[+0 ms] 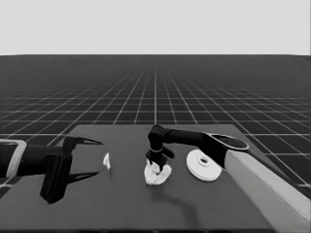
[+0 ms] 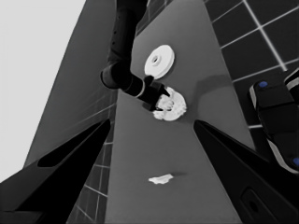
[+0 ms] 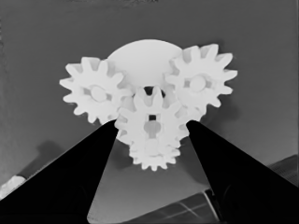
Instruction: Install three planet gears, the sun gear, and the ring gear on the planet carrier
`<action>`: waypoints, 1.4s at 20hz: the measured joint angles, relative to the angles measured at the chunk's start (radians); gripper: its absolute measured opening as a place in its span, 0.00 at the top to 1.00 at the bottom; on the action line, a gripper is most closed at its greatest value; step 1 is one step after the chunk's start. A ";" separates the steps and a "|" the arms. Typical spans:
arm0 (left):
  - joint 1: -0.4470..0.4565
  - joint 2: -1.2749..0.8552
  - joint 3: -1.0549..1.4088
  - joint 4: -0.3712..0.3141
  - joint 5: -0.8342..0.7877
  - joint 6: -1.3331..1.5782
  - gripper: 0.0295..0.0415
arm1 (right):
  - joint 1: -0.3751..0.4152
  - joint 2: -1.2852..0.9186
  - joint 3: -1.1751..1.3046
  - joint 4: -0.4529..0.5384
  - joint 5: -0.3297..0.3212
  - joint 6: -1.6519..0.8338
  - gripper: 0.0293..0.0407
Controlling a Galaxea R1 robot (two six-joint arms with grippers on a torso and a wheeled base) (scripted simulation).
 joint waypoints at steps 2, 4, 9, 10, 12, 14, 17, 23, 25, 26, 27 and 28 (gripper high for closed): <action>0.000 0.000 0.000 0.000 0.000 0.000 0.25 | 0.000 0.000 0.000 0.000 0.000 0.021 0.86; 0.000 0.000 0.000 0.000 0.000 0.000 0.25 | 0.000 0.000 0.000 0.000 0.000 0.042 0.86; 0.000 0.000 0.000 0.000 0.000 0.000 0.25 | 0.000 0.000 0.000 0.000 0.000 0.094 0.86; 0.000 0.000 0.000 0.000 0.000 0.000 0.25 | 0.000 0.000 0.000 0.000 0.000 0.105 0.86; 0.000 0.000 0.000 0.000 0.000 0.000 0.25 | -0.001 0.000 0.000 0.000 0.000 0.126 0.86; 0.000 0.000 0.000 0.000 0.000 0.000 0.25 | -0.001 0.000 0.000 0.000 0.000 0.147 0.86; 0.000 0.000 0.000 0.000 0.000 0.000 0.25 | -0.001 0.000 0.000 0.000 0.000 0.178 0.86; 0.000 0.000 0.000 0.000 0.000 0.000 0.25 | -0.002 -0.001 -0.001 0.000 0.000 0.241 0.86; 0.000 0.000 0.000 0.000 0.000 0.000 0.25 | -0.003 -0.001 -0.001 0.000 0.000 0.262 0.86; 0.000 0.000 0.000 0.000 0.000 0.000 0.25 | -0.004 -0.001 -0.001 0.000 0.000 0.272 0.86; 0.000 0.000 0.000 0.000 0.000 0.000 0.25 | -0.005 -0.001 -0.001 0.000 0.000 0.283 0.86; 0.000 0.000 0.000 0.000 0.000 0.000 0.25 | -0.005 -0.001 -0.001 0.000 0.000 0.293 0.86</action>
